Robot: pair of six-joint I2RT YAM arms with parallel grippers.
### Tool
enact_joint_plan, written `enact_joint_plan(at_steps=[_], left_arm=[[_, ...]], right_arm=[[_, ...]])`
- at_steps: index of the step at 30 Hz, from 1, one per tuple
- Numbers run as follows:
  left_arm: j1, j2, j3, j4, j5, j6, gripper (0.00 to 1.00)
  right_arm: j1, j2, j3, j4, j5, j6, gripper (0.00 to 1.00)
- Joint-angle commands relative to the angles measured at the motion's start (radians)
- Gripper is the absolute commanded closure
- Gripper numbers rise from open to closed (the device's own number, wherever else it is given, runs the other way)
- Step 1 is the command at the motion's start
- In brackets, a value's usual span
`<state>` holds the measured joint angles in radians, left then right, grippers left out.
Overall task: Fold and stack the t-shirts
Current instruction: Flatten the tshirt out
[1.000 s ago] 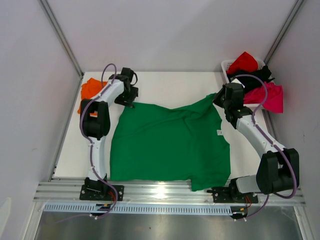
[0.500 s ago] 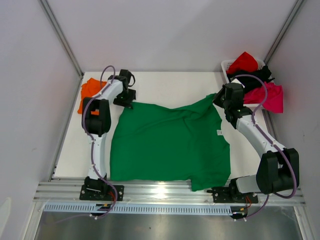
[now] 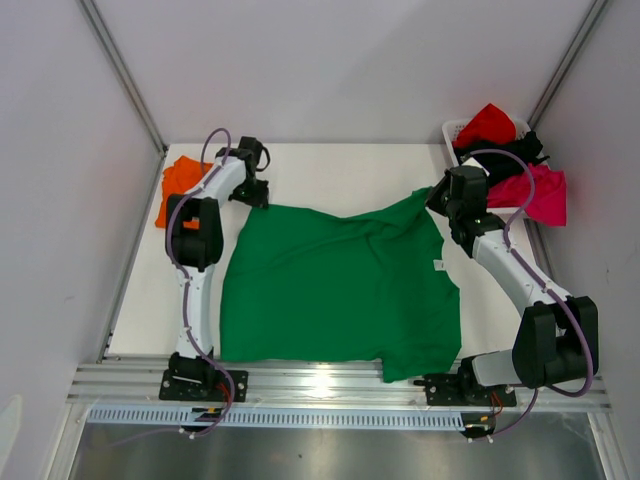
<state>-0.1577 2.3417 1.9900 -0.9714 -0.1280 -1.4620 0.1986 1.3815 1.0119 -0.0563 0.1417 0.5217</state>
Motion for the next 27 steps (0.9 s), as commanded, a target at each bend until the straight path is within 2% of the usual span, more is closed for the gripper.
enact_joint_plan(at_steps=[1,8,11,12,22,27], left_arm=[[0.010,0.002,0.036,-0.026,-0.010,0.009,0.99],[0.014,0.001,0.030,-0.029,0.001,0.006,0.98],[0.015,0.004,0.042,-0.050,0.016,-0.017,0.76],[0.017,0.010,0.050,-0.061,0.025,-0.023,0.61],[0.043,0.093,0.187,-0.184,0.120,-0.063,0.58],[0.069,0.110,0.204,-0.214,0.169,-0.101,0.58]], right_arm=[[-0.007,-0.033,0.033,0.000,0.012,-0.019,0.97],[-0.007,-0.036,0.034,-0.002,0.009,-0.020,0.97],[-0.007,-0.041,0.034,-0.007,0.010,-0.023,0.97],[-0.007,-0.042,0.036,-0.005,0.012,-0.023,0.97],[-0.010,-0.051,0.088,-0.048,0.016,-0.014,0.97],[-0.013,-0.076,0.093,-0.056,0.027,-0.019,0.97]])
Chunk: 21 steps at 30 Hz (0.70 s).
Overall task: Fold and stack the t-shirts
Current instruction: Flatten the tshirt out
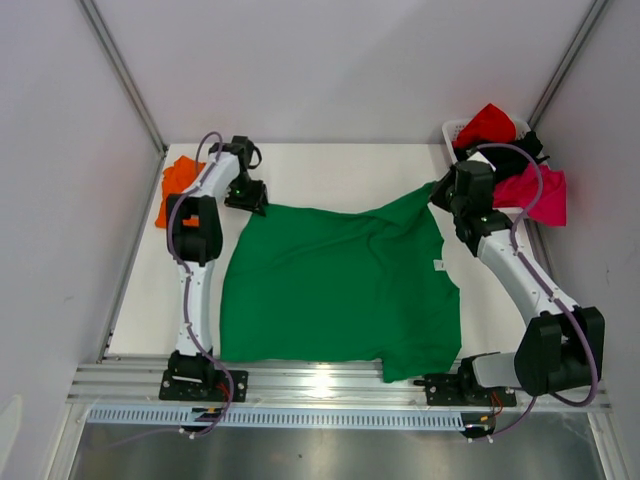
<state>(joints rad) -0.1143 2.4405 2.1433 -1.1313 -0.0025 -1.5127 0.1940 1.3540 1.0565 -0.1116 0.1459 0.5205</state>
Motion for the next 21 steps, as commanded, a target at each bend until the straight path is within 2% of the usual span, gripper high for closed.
enact_joint_plan(at_steps=[1,7,8,9,11,14,15,17,20,21], left_arm=[[0.030,0.015,0.059,-0.065,0.053,-0.059,0.58],[0.042,0.055,0.133,-0.111,0.050,-0.037,0.60],[0.042,0.054,0.130,-0.108,0.050,-0.037,0.62],[0.042,0.054,0.130,-0.107,0.050,-0.034,0.74],[0.042,0.052,0.130,-0.105,0.050,-0.026,0.78],[0.042,0.051,0.125,-0.105,0.047,-0.032,0.72],[0.042,0.048,0.116,-0.093,0.044,-0.035,0.63],[0.042,0.032,0.098,-0.062,0.044,-0.037,0.58],[0.041,-0.038,-0.021,0.155,0.071,-0.015,0.48],[0.039,-0.060,-0.092,0.222,0.073,-0.015,0.47]], right_arm=[[-0.010,-0.053,0.049,-0.005,0.023,-0.019,0.97],[-0.021,-0.064,0.053,0.000,0.021,-0.014,0.97],[-0.022,-0.061,0.054,0.000,0.018,-0.014,0.97],[-0.022,-0.058,0.056,0.000,0.014,-0.013,0.97],[-0.021,-0.058,0.054,0.001,0.011,-0.011,0.97],[-0.022,-0.056,0.051,0.001,0.007,-0.011,0.97],[-0.022,-0.056,0.051,0.001,0.007,-0.014,0.97],[-0.024,-0.058,0.045,0.003,0.009,-0.017,0.97],[-0.022,-0.052,0.042,0.004,0.007,-0.019,0.97],[-0.022,-0.049,0.040,0.003,0.007,-0.019,0.97]])
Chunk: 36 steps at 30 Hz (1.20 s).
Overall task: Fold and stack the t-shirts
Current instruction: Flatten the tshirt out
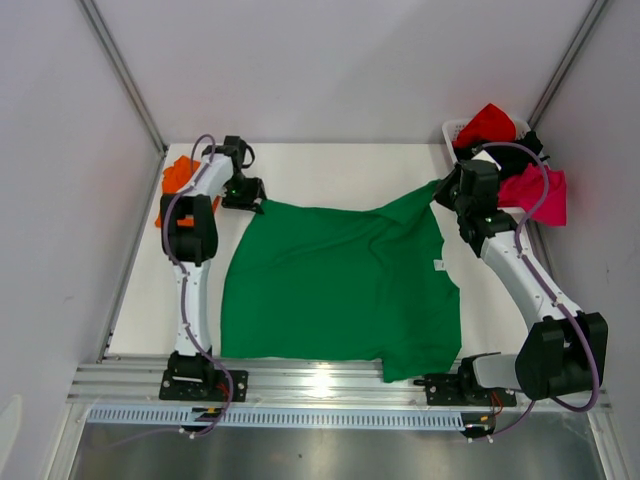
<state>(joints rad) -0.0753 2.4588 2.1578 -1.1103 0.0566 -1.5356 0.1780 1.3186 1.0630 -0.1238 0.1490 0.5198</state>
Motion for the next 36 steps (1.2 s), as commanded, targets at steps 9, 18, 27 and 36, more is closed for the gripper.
enact_joint_plan(at_steps=[9,18,27,36], left_arm=[[-0.006,0.019,0.086,0.073,0.002,0.016,0.47],[-0.006,0.015,0.083,0.080,0.002,0.022,0.46],[-0.006,0.051,0.131,-0.063,0.047,0.057,0.50],[-0.004,0.086,0.198,-0.152,0.058,0.068,0.55]], right_arm=[[-0.009,0.002,0.038,0.023,0.004,-0.012,0.97],[-0.009,0.005,0.040,0.023,0.004,-0.007,0.97],[-0.009,-0.013,0.061,0.013,-0.006,0.002,0.97],[-0.011,-0.068,0.051,-0.005,0.006,-0.007,0.97]])
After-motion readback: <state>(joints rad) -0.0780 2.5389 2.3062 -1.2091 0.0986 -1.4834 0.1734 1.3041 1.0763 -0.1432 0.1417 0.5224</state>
